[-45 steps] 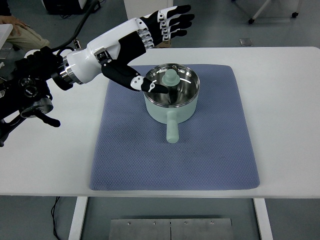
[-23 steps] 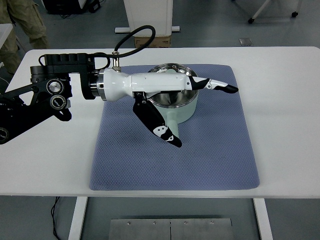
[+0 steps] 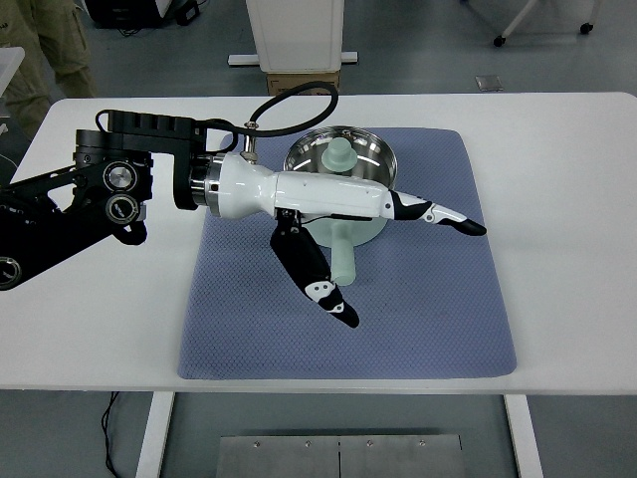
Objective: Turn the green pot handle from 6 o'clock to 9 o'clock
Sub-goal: 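Lower the left hand onto the saucepan's mint-green handle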
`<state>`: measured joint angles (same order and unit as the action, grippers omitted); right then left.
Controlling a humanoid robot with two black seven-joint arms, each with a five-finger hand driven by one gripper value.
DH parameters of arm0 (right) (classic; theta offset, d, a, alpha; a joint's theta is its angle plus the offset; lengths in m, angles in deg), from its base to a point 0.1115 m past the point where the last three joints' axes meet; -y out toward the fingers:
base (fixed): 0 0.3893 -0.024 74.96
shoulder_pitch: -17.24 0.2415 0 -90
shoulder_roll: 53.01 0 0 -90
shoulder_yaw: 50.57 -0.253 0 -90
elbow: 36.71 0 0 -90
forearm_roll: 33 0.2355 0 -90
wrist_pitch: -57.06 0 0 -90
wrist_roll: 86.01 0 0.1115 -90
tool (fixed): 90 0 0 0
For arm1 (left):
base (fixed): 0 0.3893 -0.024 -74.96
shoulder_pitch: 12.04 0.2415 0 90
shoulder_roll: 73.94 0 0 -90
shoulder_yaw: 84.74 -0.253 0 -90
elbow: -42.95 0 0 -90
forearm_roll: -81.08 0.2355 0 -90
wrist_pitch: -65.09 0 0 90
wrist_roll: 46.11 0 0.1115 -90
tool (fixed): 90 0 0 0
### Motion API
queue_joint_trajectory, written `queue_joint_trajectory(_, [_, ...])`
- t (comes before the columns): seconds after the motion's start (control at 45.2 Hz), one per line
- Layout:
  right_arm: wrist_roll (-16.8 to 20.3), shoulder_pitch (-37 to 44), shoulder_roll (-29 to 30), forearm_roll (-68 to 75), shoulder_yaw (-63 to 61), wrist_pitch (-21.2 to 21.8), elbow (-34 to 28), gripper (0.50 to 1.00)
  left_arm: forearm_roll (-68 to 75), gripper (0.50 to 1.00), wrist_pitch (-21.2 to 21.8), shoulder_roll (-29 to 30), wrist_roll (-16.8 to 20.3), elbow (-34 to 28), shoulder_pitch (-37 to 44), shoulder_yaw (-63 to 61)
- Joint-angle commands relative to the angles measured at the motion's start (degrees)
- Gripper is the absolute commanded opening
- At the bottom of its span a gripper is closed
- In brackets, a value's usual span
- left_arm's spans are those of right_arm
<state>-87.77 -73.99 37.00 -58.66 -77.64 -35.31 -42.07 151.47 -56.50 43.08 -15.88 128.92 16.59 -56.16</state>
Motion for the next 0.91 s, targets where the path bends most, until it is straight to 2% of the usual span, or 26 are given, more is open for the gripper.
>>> queue_joint_trajectory(0.0, [0.0,0.0,0.0,0.0,0.0,0.0,0.0,1.0,-1.49,1.0,-0.05,0.05,-0.08,-0.1,-0.15,0.07])
queue_joint_trajectory(0.133, [0.0,0.0,0.0,0.0,0.0,0.0,0.0,1.0,-4.03,1.0,1.09,0.05,-0.26,-0.54,0.29,0.16])
queue_joint_trajectory(0.288, [0.0,0.0,0.0,0.0,0.0,0.0,0.0,1.0,-7.73,1.0,6.89,0.14,-0.52,-0.62,0.9,0.07])
queue_joint_trajectory(0.42, [0.0,0.0,0.0,0.0,0.0,0.0,0.0,1.0,-7.91,1.0,9.27,0.14,-1.14,-1.06,0.9,0.07])
queue_joint_trajectory(0.509, [0.0,0.0,0.0,0.0,0.0,0.0,0.0,1.0,-8.17,1.0,9.62,0.05,-3.94,-1.33,0.81,0.07])
queue_joint_trajectory(0.686, [0.0,0.0,0.0,0.0,0.0,0.0,0.0,1.0,-18.09,1.0,6.9,-0.74,-13.88,-1.33,0.64,0.07])
queue_joint_trajectory(0.885, [0.0,0.0,0.0,0.0,0.0,0.0,0.0,1.0,-17.14,1.0,6.37,-1.09,-14.24,-1.24,-0.33,0.07])
